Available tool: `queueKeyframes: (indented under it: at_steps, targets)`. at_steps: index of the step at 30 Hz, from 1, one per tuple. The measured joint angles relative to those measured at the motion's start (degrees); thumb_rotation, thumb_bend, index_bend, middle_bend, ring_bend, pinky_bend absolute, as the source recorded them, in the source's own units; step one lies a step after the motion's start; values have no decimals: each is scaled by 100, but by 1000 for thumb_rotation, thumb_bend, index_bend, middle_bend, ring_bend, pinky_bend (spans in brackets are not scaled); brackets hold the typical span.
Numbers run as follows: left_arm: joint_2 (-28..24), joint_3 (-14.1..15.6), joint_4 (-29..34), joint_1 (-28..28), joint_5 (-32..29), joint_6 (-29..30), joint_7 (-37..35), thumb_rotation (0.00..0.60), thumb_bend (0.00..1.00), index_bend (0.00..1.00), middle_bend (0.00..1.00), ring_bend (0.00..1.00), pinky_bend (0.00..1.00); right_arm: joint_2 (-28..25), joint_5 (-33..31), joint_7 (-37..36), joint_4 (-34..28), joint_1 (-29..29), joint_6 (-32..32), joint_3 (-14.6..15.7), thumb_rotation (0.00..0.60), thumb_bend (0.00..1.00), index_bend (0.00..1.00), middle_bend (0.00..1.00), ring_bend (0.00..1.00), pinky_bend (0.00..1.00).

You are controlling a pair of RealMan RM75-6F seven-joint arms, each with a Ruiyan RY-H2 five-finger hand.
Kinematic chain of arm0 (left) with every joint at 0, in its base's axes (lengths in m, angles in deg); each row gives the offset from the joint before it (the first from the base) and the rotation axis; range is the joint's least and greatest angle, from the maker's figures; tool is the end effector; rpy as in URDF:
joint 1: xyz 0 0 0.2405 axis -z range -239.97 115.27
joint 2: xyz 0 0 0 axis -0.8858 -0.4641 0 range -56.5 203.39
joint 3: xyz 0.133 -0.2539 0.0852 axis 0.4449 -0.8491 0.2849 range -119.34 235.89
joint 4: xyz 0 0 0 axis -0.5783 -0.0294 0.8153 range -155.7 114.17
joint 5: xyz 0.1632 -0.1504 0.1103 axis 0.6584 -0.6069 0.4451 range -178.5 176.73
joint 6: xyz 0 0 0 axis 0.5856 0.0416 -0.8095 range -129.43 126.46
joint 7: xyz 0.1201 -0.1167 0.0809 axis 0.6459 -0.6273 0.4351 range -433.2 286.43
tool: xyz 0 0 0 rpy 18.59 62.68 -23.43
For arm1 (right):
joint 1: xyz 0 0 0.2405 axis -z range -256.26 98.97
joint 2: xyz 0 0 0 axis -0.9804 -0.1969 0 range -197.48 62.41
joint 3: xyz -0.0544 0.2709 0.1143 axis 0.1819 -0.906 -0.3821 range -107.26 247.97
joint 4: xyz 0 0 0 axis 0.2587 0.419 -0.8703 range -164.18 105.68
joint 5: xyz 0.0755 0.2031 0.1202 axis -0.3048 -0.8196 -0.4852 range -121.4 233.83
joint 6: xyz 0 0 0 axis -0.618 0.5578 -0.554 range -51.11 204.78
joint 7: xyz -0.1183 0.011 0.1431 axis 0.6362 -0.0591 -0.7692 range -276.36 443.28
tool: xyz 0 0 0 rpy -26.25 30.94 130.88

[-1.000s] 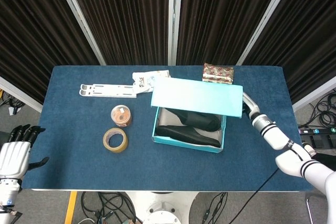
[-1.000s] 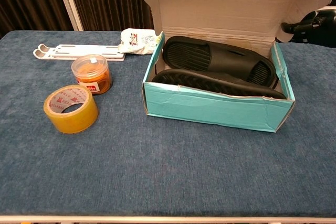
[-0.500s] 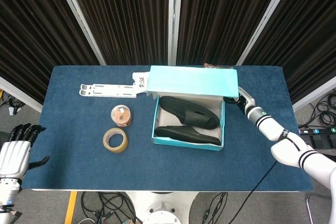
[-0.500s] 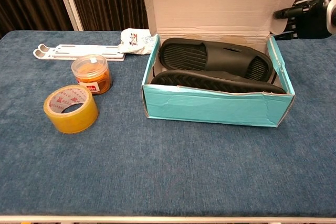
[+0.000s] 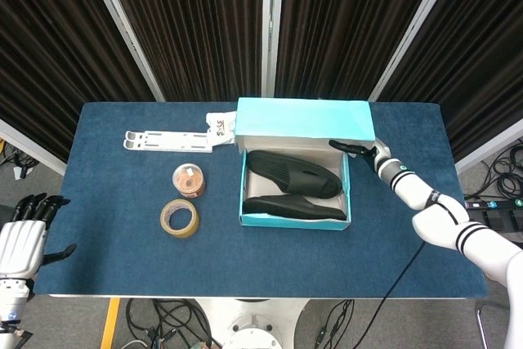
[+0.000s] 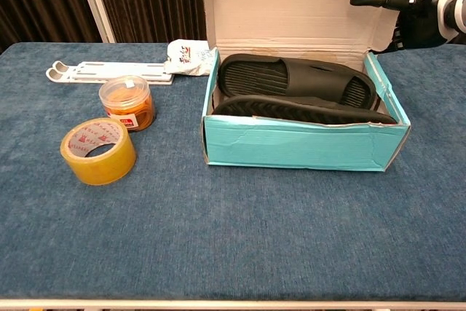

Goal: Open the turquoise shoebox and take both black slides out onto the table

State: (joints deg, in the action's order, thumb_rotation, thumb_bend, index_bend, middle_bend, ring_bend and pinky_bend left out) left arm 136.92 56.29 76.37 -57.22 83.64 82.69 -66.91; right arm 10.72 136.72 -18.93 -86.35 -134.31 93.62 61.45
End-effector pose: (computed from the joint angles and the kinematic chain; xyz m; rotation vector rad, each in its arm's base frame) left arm -0.3511 0.2256 0.1342 -1.4064 -0.9041 -0.8487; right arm -0.2477 -0.5522 0.0168 0.8364 -2.3800 1.1636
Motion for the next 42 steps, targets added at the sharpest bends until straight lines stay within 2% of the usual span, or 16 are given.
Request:
queueKeyframes:
  at_steps: [6, 14, 18, 22, 28, 35, 38, 42]
  targets:
    - [-3, -6, -13, 15, 22, -3, -47, 600, 11, 221, 183, 105, 106, 129, -425, 486, 250, -16, -173, -266, 436, 0, 0, 0, 0, 0]
    - [-28, 1, -9, -11, 26, 32, -90, 600, 11, 221, 183, 105, 106, 122, -933, 1462, 291, -85, -404, -717, 434, 0, 0, 0, 0, 0]
    - [-23, -4, -26, -28, 38, 73, -135, 600, 12, 221, 183, 105, 106, 89, -1036, 2066, 266, -99, -401, -740, 436, 0, 0, 0, 0, 0]
    - [-9, -10, -73, -34, 29, 75, -181, 600, 11, 221, 183, 105, 106, -7, -984, 3034, 200, -73, -168, -573, 437, 0, 0, 30, 0, 0]
    - [31, -26, -102, -4, 98, 91, -196, 600, 12, 221, 184, 105, 106, -226, -1205, 5295, -30, 41, 416, -241, 436, 0, 0, 95, 28, 0]
    - [42, -17, -114, 8, 116, 75, -170, 600, 12, 220, 184, 105, 106, -809, -2319, 8105, -1028, 224, 1152, 199, 437, 0, 0, 117, 28, 0]
    - [62, -24, -108, 15, 110, 74, -166, 600, 12, 221, 184, 105, 106, -1079, -2924, 8827, -1569, 337, 1510, 352, 437, 0, 0, 118, 28, 0]
    - [70, -32, -116, 30, 121, 68, -153, 600, 12, 221, 183, 105, 106, -1409, -3201, 9139, -2196, 511, 1785, 429, 435, 0, 0, 118, 28, 0]
